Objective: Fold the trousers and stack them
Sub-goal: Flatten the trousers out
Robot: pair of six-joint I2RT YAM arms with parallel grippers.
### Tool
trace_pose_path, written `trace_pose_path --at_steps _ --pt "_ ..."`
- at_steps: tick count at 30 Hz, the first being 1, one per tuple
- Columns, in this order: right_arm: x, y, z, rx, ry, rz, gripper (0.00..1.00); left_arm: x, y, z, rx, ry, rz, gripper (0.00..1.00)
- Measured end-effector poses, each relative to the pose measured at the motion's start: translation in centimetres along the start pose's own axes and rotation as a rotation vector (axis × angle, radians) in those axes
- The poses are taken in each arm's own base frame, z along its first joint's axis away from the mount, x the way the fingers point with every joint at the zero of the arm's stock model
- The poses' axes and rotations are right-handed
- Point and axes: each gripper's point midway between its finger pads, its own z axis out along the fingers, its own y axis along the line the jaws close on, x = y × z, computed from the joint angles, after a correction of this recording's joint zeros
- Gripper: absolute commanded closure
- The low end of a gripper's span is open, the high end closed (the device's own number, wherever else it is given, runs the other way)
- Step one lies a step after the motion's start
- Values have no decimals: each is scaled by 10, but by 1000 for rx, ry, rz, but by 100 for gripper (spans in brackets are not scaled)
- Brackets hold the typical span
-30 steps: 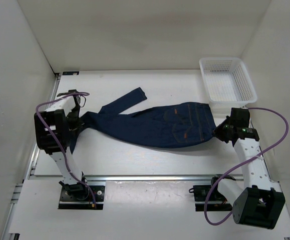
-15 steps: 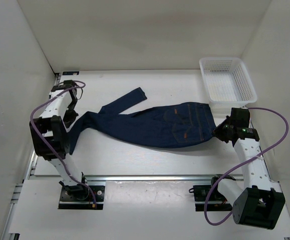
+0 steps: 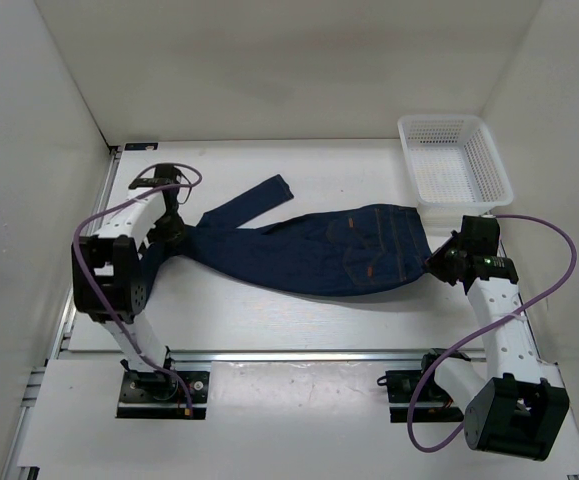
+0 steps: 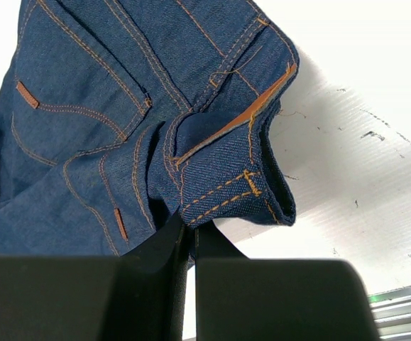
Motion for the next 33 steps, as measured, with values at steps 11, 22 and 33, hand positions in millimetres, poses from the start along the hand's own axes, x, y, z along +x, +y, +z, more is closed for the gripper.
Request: trace_pose_path --at_steps 11,22,33 --pt "-1 2 0 -7 -3 0 99 5 -8 44 -122 48 53 44" --pt "-1 1 0 -7 -2 0 99 -19 -4 48 -124 8 80 44" --pt "-1 1 0 -7 -1 -4 99 -24 15 55 -97 32 36 90"
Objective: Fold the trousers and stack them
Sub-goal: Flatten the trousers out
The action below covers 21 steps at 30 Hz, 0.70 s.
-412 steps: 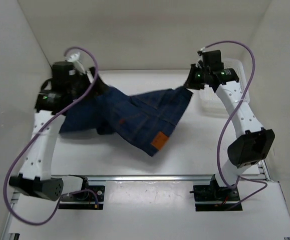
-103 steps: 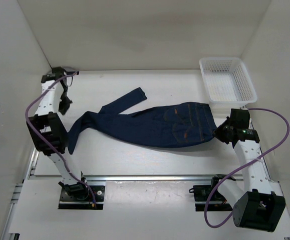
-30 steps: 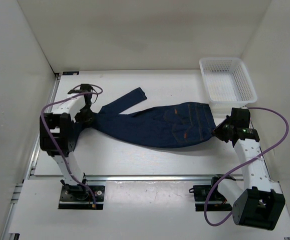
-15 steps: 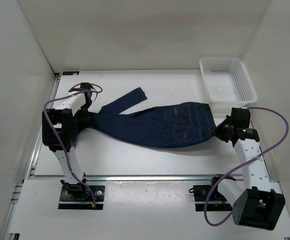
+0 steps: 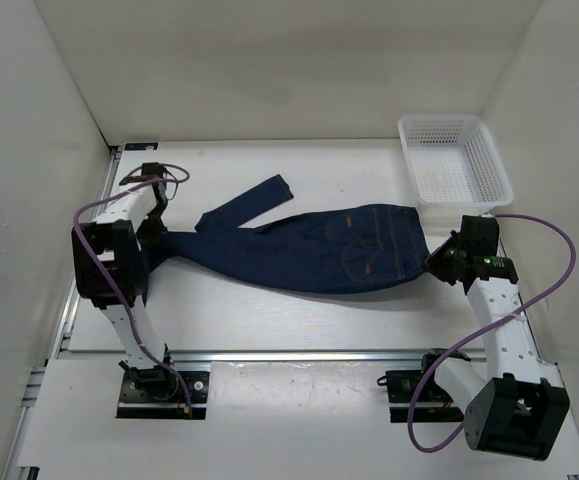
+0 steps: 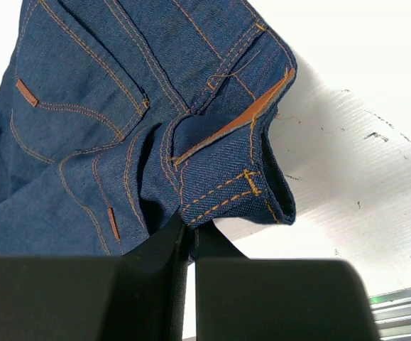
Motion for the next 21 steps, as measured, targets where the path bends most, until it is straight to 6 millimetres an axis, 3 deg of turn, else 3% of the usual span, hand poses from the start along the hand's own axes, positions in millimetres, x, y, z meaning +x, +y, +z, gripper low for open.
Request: trace_pose_path --at_steps 3,7,15,17,18,21 --pt "1 0 0 2 5 0 100 0 10 -22 21 -11 -40 90" --pt "1 -1 -4 7 10 1 100 0 34 -69 64 -64 -114 90" --pt "-18 11 -30 -22 -71 -5 100 25 74 -144 158 -78 -146 90" --pt "-23 12 -32 -22 -87 -6 100 12 76 -158 188 -109 -146 89" --pt "-24 12 -32 -19 -91 -5 100 2 76 -163 199 -122 -139 82" --pt "-23 9 -32 -4 -92 -5 100 -47 71 -154 165 -129 -155 77"
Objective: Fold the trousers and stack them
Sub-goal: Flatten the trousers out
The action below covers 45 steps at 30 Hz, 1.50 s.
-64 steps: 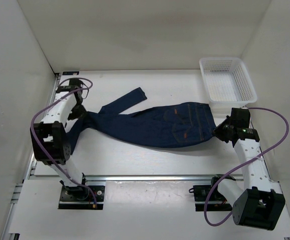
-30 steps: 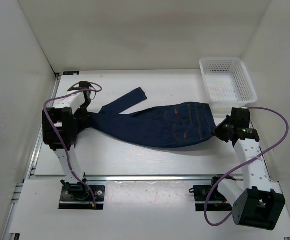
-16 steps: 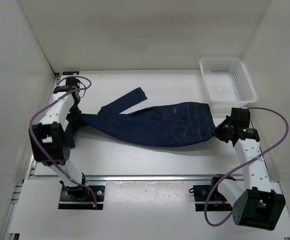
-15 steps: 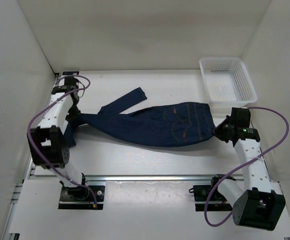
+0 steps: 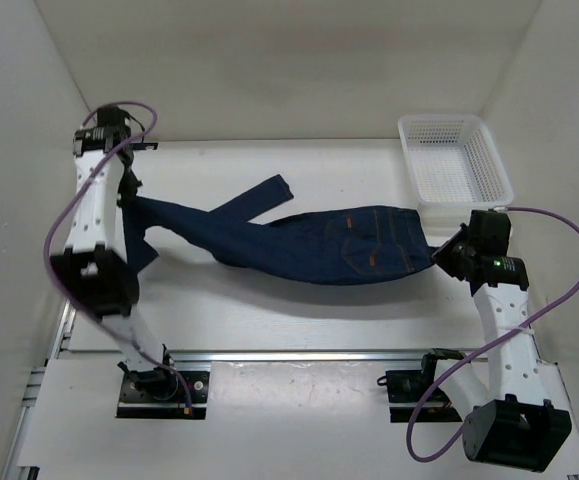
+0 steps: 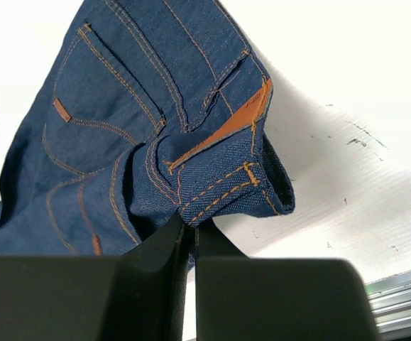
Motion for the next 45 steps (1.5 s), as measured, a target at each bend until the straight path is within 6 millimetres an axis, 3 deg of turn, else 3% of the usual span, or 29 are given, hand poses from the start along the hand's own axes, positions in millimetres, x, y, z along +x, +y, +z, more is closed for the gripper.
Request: trace_pose_path --at_steps 2,4,5,7,9,13,17,20,24,26,30,34,40,43,44,45 --pt "1 -1 0 6 2 -1 100 -37 -15 35 -35 6 -30 72" --pt "1 -2 0 8 6 -1 100 -48 -31 83 -56 48 -23 5" --pt "1 -2 0 9 5 -1 100 -41 -35 103 -72 90 -14 0" --pt "1 -3 0 13 4 -3 99 -20 -35 125 -88 173 7 0" --pt "1 -4 0 17 2 -6 99 -7 -30 122 -77 214 14 0" --pt "1 -5 0 21 0 -12 99 1 -10 85 -18 161 -69 7" --pt "1 -4 0 16 3 -15 99 29 28 53 -17 109 -180 5" --pt "2 -3 0 12 6 -16 99 69 48 67 -70 180 -249 2" --pt "3 -2 0 3 12 -16 99 147 59 97 -142 375 -316 0" --pt "4 -1 0 0 17 -16 99 165 61 98 -149 431 -353 0" --pt "7 0 0 -10 27 -16 99 145 56 91 -112 372 -426 0" --pt "6 0 -1 -16 24 -16 99 123 47 83 -31 290 -449 12" --pt "6 1 -3 -23 22 -15 99 102 -4 76 152 250 -142 11" --pt "7 2 -3 -25 24 -14 99 113 -40 76 246 283 11 9" --pt "7 2 -3 -27 25 -15 99 122 -51 76 266 311 63 12" --pt "7 3 -3 -29 26 -14 99 133 -63 77 281 339 119 22"
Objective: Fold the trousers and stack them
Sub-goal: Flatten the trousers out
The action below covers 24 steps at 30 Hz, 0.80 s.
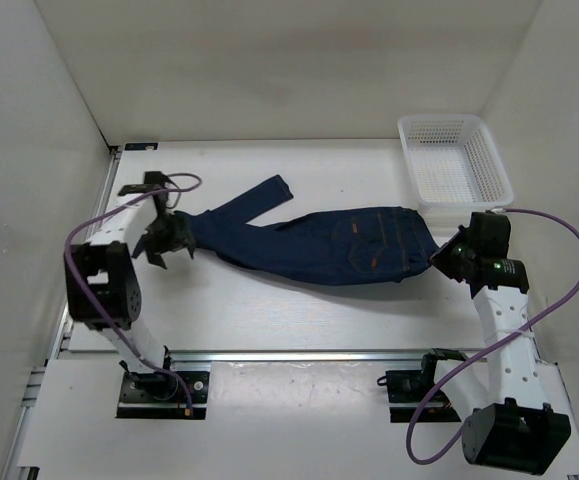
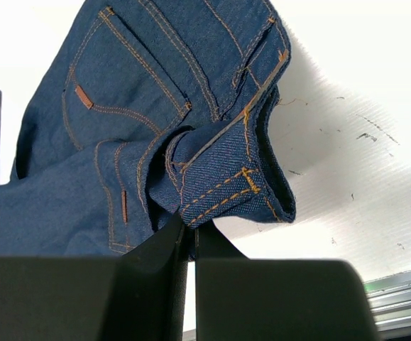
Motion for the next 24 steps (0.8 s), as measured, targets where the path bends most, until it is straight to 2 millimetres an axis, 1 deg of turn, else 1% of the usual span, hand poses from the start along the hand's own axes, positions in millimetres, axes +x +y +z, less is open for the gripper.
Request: trace_pose_path --at_steps 1,2,3,4,5,6,7,8,10,11,12,14,15,17,18,19,21,24 --pt "0 0 0 -2 1 2 99 7 -9 8 -2 33 42 34" --pt "1 1 0 -4 1 2 99 16 -19 19 -6 76 90 52" --pt "1 1 -1 -6 1 3 99 26 -27 29 -13 119 132 64" --pt "1 1 -1 -6 0 4 99 36 -33 38 -25 160 161 81" --pt "0 1 -1 -7 -1 5 99 44 -36 45 -39 195 182 83" --pt "1 1 -1 -7 -1 5 99 51 -37 50 -55 224 193 83" --pt "1 1 -1 -7 -1 5 99 55 -36 51 -67 238 195 80" --pt "0 1 -1 -7 -1 7 99 56 -35 51 -78 240 191 65" --pt "0 1 -1 -7 -1 8 99 51 -31 45 -97 212 179 41" --pt "0 1 -1 -7 -1 8 99 49 -30 40 -100 192 173 19" --pt "0 1 -1 -7 -1 8 99 46 -29 34 -102 170 166 14" --pt "0 1 -1 -7 -1 8 99 40 -27 22 -97 123 150 11" --pt "0 1 -1 -7 -1 8 99 37 -27 15 -92 101 146 16" --pt "0 1 -1 -7 -1 8 99 36 -26 4 -80 64 143 21" --pt "0 1 -1 -7 -1 8 99 38 -25 0 -77 53 146 23" --pt "0 1 -1 -7 -2 8 99 45 -23 -4 -75 51 152 24" --pt "0 1 -1 -7 -1 8 99 60 -23 -7 -77 76 164 24" --pt "0 1 -1 -7 -2 8 99 82 -34 -5 -51 129 163 24"
